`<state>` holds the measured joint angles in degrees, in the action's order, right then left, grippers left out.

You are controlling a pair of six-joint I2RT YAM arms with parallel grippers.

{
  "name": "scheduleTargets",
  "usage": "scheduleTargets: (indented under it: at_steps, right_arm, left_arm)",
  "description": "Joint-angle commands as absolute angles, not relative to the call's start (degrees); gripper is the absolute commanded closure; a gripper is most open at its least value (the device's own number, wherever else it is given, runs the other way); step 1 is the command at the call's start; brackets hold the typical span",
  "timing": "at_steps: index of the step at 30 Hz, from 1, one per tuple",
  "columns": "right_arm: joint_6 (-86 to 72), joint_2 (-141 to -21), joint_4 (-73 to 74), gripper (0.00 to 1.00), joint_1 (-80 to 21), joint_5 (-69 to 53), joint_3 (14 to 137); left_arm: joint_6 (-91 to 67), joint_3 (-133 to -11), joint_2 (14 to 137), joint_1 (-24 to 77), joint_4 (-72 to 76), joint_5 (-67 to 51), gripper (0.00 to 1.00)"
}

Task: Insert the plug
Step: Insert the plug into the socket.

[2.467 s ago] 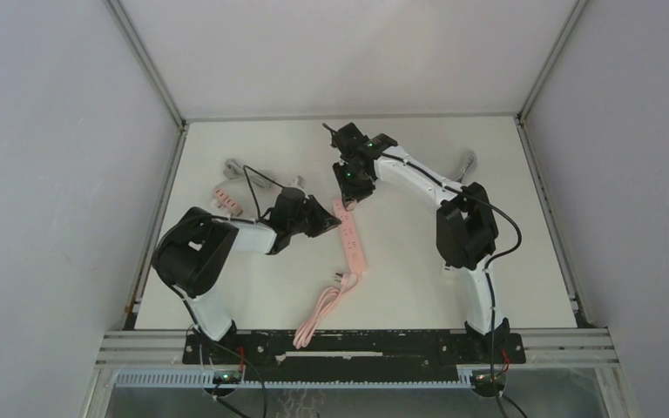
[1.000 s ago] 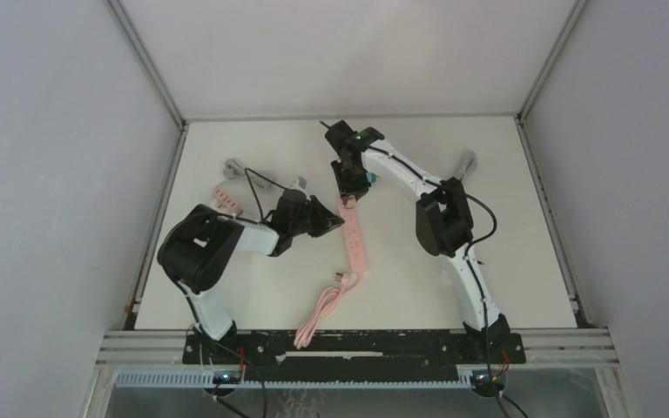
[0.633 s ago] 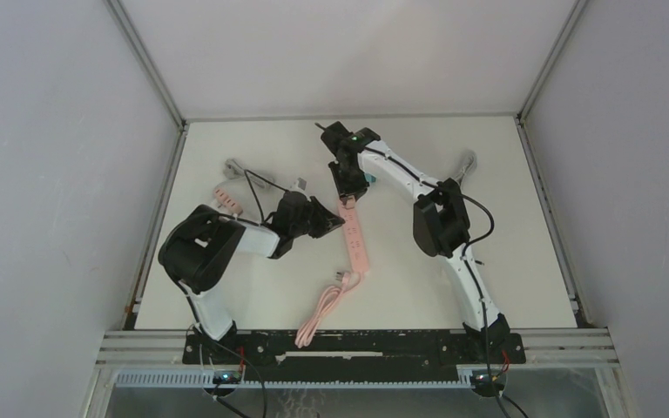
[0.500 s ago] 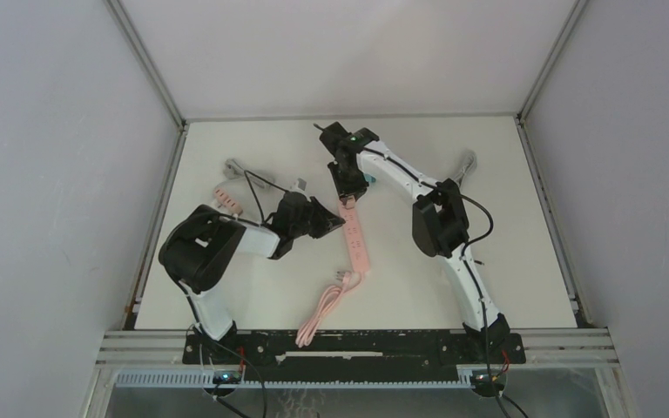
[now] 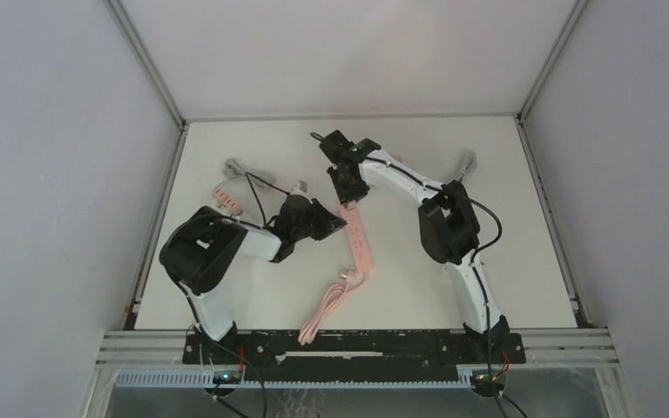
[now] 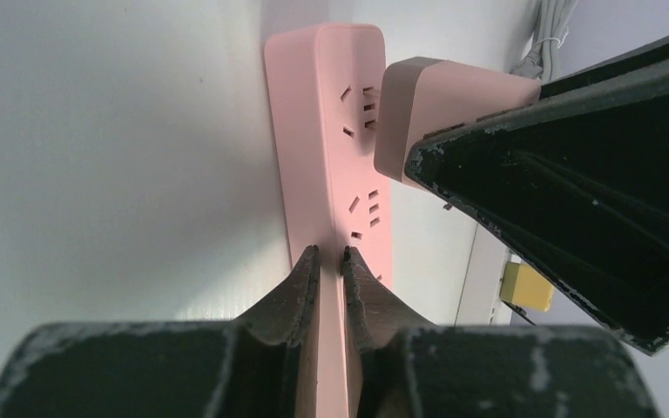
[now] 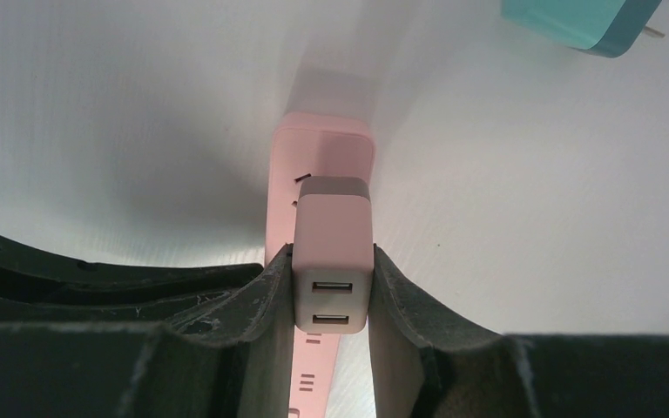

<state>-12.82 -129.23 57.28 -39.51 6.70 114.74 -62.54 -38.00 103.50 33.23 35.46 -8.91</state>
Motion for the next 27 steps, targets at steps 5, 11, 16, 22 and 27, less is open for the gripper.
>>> scheduleTargets:
  at_steps: [5,11,16,22,27]
  right_arm:
    - [-8.83,-127.36,63.36,1.0,-41.92,2.6,109.14]
    - [-8.84,-125.76,63.69,1.0,-41.43,1.93,107.98]
    - [-7.78,-125.56,64.21,1.0,-41.13,-2.16,107.79]
    - [-6.49,-123.26,65.17,1.0,-41.31,-4.46,105.89]
    - [-5.78,-122.05,65.03,1.0,-41.46,-4.99,104.19]
  left_arm:
    - [-63.12,-34.72,101.31,39.28,30.79,-14.04,0.85]
    - [-64.35,-33.27,100.09,39.31,32.4,-13.44,0.82]
    - [-64.42,-31.43,97.98,37.77,33.74,-12.38,0.66]
    - [-64.15,-30.26,96.33,35.43,33.58,-12.16,0.56]
    - [-63.63,-29.27,94.26,34.86,34.37,-10.81,0.55]
